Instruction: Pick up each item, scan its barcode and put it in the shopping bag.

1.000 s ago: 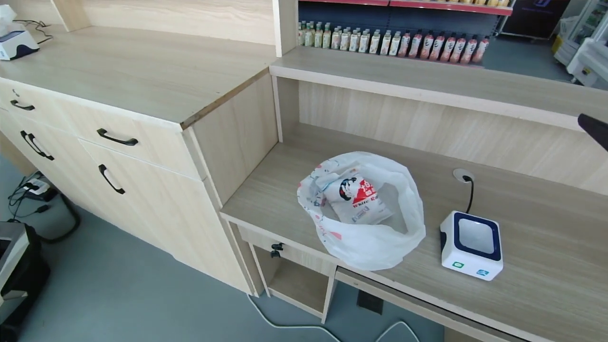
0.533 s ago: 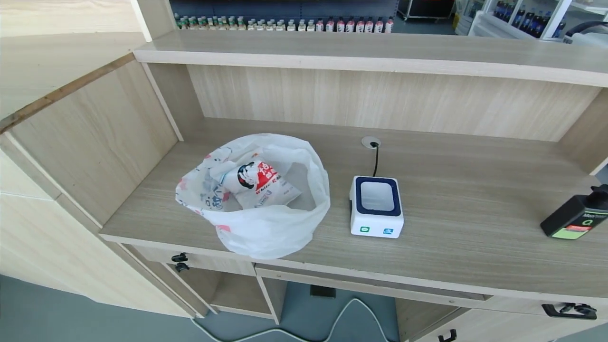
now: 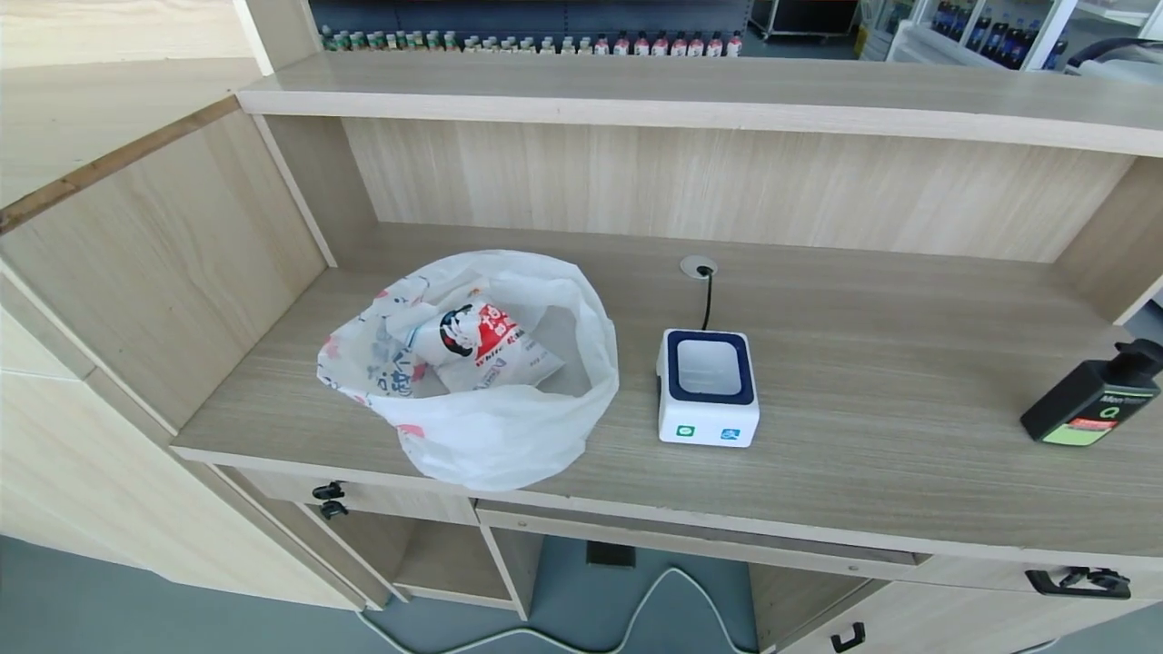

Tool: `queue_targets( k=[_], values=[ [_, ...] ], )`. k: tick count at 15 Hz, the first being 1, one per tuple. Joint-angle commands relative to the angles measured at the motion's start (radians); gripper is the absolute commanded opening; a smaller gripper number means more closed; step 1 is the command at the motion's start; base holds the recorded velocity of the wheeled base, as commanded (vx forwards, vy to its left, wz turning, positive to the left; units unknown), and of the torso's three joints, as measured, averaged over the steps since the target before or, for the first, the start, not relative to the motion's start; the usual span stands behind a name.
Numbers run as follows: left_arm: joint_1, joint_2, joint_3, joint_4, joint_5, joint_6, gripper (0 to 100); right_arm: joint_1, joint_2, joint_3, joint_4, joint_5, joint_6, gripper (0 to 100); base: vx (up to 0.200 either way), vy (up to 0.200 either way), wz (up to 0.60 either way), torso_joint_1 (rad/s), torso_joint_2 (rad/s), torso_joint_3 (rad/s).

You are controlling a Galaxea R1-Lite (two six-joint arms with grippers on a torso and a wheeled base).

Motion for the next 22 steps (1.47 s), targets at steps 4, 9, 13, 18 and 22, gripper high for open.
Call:
queue_targets(
  k=[4,9,13,18,22],
  values=[
    [0.001,0.0,0.0,0.0,0.0,0.0,100,0.0,-0.002,-0.001,0.005,-0.024,0.001,100,0.0,0.0,0.0,0.034,-0.14,-0.102],
    [0.001,0.0,0.0,0.0,0.0,0.0,100,-0.036,0.018,-0.007,0.087,-0.149,-0.002,100,0.0,0.0,0.0,0.149,-0.52,-0.362],
    [0.001,0.0,0.0,0.0,0.0,0.0,100,-0.053,0.125,0.029,0.276,-0.259,0.052,100,0.0,0.0,0.0,0.188,-0.58,-0.375],
    [0.001,0.0,0.0,0.0,0.0,0.0,100,-0.145,0.484,-0.012,0.091,-0.25,0.053,100,0.0,0.0,0.0,0.019,-0.06,-0.035],
    [0.001,0.0,0.0,0.0,0.0,0.002,100,-0.338,0.59,0.034,0.069,-0.153,-0.091,100,0.0,0.0,0.0,0.0,0.0,0.0]
  ],
)
